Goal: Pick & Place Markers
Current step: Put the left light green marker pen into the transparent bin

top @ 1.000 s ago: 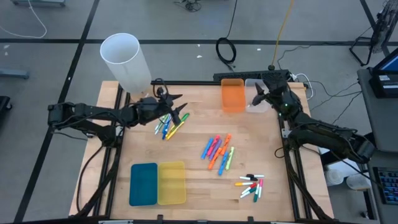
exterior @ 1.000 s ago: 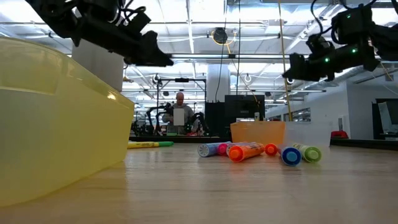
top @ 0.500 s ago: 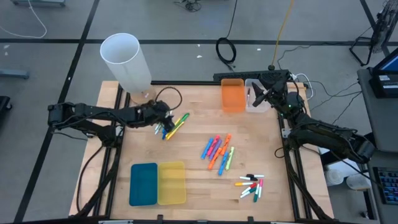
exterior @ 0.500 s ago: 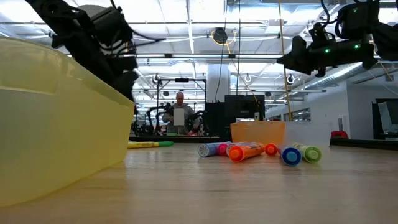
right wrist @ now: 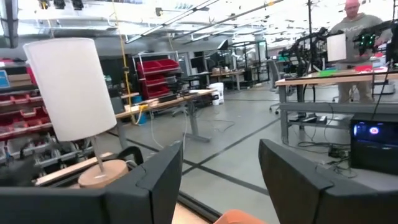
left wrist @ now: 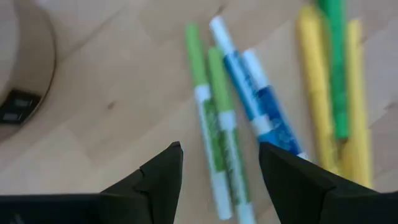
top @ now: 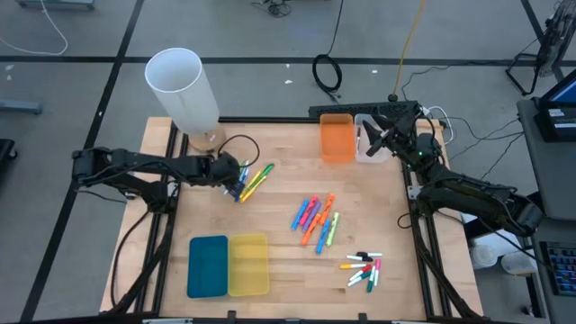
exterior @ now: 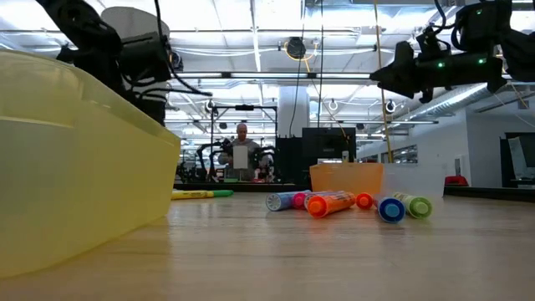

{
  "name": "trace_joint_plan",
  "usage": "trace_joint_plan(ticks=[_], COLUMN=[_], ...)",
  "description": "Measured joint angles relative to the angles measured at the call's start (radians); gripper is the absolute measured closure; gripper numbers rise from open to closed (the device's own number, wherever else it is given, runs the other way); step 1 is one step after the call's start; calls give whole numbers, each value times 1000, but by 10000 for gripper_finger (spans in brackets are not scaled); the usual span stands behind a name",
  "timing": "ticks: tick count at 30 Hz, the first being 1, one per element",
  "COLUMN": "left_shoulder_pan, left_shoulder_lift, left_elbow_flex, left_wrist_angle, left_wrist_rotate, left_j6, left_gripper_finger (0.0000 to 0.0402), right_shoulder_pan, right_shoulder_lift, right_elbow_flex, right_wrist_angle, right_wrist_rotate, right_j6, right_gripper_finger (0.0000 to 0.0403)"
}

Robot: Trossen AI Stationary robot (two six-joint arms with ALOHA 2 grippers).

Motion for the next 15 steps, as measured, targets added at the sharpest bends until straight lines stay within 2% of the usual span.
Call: trace_joint_plan(ticks=[5, 15], left_shoulder_pan=[12, 57], left_shoulder_lift=[61, 149], left_elbow_flex=[0, 4], left_wrist_angle=[-38, -6], left_wrist_rotate=[-27, 2], left_j6=[-20, 10], left_gripper_finger=[188, 188], right_shoulder_pan=[0, 0], right_shoulder_lift=[0, 0], right_elbow_flex=[0, 0], right_wrist_angle=[0, 0], right_wrist_rotate=[0, 0], right_j6=[7, 7], right_gripper_finger=[206, 207])
